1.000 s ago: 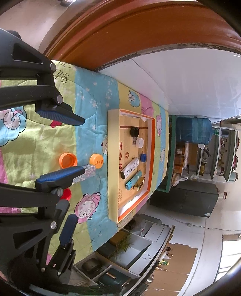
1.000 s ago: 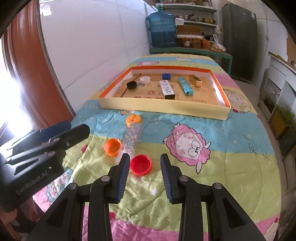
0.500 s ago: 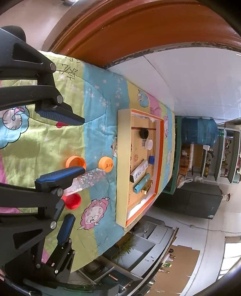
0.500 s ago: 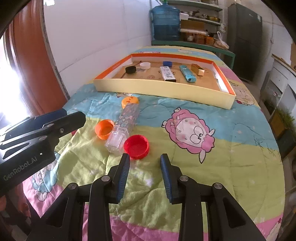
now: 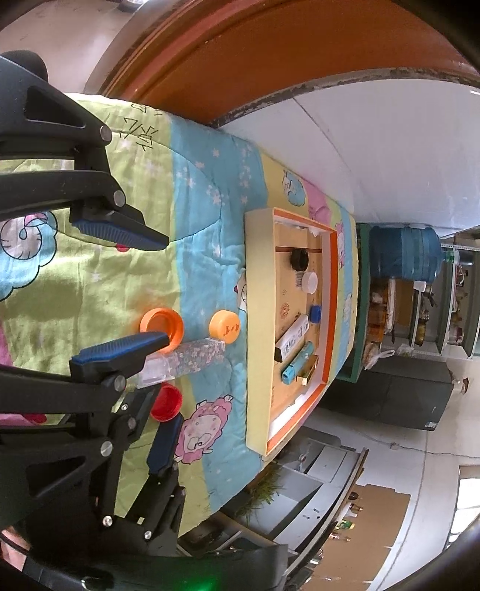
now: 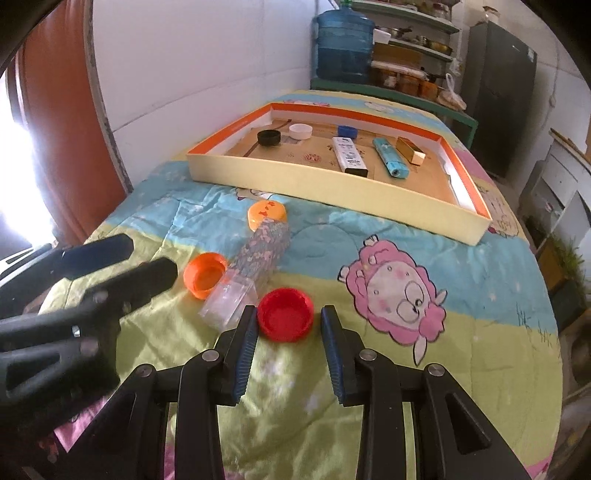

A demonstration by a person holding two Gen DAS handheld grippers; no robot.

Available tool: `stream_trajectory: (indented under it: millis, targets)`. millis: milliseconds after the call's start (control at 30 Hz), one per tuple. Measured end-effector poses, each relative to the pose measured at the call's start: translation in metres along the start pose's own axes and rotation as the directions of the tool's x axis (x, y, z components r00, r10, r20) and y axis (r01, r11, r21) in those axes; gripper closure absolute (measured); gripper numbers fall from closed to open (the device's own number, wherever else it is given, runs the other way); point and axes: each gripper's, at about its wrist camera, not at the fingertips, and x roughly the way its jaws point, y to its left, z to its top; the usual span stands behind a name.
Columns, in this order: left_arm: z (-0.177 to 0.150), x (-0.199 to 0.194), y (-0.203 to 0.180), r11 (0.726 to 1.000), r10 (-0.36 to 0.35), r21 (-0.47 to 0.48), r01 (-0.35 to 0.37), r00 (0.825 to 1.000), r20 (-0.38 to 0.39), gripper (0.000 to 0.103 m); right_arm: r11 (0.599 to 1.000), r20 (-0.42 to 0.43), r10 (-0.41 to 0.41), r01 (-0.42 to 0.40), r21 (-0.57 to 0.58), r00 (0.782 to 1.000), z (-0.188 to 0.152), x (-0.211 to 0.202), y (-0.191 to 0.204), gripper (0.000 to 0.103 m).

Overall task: Organize rigid objects
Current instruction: 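Grasp the red cap with the right tool while the left tool grasps the orange cap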

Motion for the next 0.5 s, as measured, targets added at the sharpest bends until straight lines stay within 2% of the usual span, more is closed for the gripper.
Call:
stream_trajectory:
  millis: [67,133,500]
  targets:
    - [0.001,0.001,0.0,1.0,-0.016,-0.002,0.016,1.0,-0.005,0.058,1.0,0.004,0.01,-0.01,0.009,1.0,0.0,0.0,-0.003,0.068]
    - [0.001,0.003,-0.003,1.0,-0.006,0.013,0.006,1.0,-0.008,0.058,1.0,0.007,0.007,-0.007,0.025,1.0,-0.001,-0.001,-0.006,0.073]
    - [-0.004,0.018,-0.021,0.996,0.003,0.088,0.002,0.998,-0.06,0.058,0.996,0.018,0.018,-0.019,0.089,1.0,-0.015,-0.015,-0.03,0.073]
